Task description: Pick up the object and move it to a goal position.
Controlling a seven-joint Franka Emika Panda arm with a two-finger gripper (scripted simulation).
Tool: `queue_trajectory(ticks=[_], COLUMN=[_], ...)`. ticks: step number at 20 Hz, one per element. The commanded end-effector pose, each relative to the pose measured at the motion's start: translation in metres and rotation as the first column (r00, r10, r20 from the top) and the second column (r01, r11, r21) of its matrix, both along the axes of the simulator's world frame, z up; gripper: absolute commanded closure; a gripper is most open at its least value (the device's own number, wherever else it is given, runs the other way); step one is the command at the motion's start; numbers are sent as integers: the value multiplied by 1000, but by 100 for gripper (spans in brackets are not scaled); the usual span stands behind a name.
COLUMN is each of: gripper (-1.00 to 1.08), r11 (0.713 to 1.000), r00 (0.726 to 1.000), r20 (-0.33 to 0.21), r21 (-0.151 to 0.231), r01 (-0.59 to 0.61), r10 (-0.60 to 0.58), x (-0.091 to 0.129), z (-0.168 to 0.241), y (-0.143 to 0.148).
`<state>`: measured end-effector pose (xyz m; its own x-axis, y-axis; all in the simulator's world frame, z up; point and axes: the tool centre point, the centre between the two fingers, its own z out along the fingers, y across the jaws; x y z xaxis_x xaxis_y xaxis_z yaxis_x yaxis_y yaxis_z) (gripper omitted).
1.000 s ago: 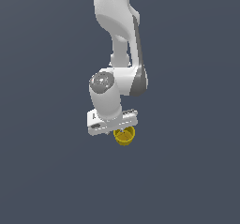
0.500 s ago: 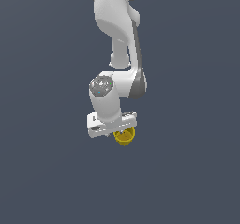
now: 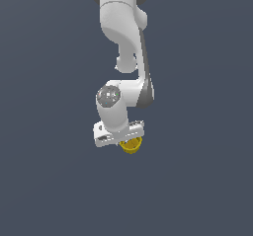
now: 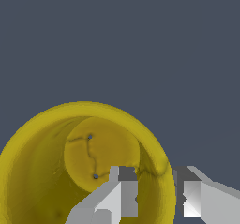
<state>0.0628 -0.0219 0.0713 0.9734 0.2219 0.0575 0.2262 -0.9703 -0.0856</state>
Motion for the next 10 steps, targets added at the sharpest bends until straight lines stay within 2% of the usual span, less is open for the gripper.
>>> queue_trajectory(ticks=[1,10], gripper=[108,108], r11=[1000,1000], r00=[1000,1000], r20=[0,5], r21=[0,0], r01=[0,-2], r10=[0,2], x=[0,1], z=[-1,4], y=[0,0])
